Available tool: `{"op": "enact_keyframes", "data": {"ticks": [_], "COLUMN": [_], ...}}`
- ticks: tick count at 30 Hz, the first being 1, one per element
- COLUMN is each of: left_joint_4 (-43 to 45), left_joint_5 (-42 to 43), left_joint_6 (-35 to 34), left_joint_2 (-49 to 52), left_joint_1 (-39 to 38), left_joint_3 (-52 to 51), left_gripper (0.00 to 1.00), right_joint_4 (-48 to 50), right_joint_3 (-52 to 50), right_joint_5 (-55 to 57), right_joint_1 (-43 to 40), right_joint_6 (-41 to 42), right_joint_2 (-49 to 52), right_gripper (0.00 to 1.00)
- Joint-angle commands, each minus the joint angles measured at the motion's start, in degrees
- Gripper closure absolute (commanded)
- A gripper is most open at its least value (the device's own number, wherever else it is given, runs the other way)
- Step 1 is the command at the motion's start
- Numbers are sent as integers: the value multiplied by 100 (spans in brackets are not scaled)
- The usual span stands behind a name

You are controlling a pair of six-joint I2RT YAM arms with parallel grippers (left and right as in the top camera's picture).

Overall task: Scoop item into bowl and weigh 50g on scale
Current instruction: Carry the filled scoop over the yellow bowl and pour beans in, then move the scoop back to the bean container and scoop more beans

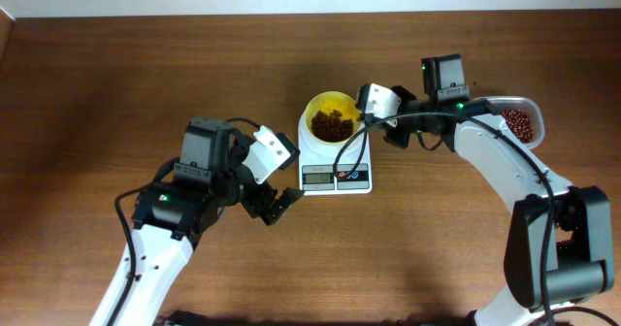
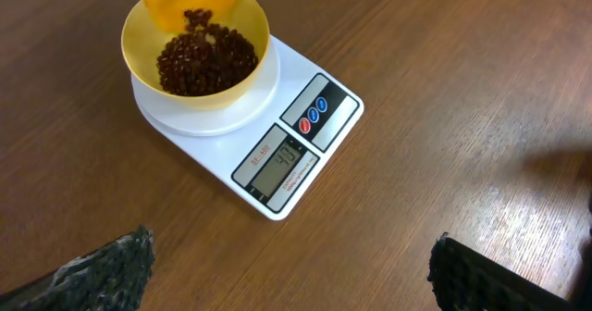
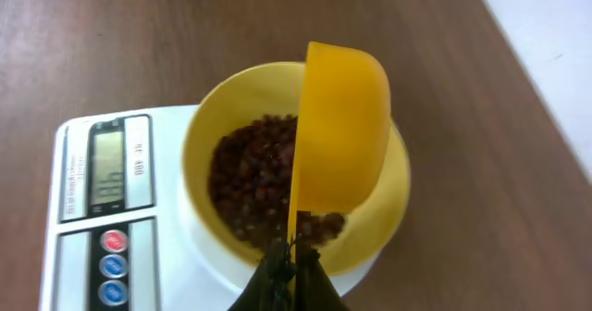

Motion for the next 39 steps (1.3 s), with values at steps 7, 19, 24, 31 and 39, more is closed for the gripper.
{"op": "enact_keyframes", "data": {"ticks": [7,19,24,31,39], "left_joint_4": [7,7,9,9,9], "left_joint_5": [101,101,101,101,101], "left_joint_6": [-55,-52,-52,-52,-52], "left_joint_2": [13,13,13,13,13], "left_joint_1": [17,17,17,17,17], "left_joint_3": [-50,-50,-50,-50,-50], "left_gripper": [1,1,1,1,1], "right_joint_4": [155,160,291,398,-426], "right_joint_3": [-17,-17,-17,-17,-17], "right_joint_5": [0,-26,448,1296,1397], "right_joint_1": [63,61,-20,-1213,-2673], "right_joint_6": [356,3711,5591,8509,9186], "right_joint_2": [72,-758,-1163,-1198,-1198], "right_gripper": [96,96,96,96,96]}}
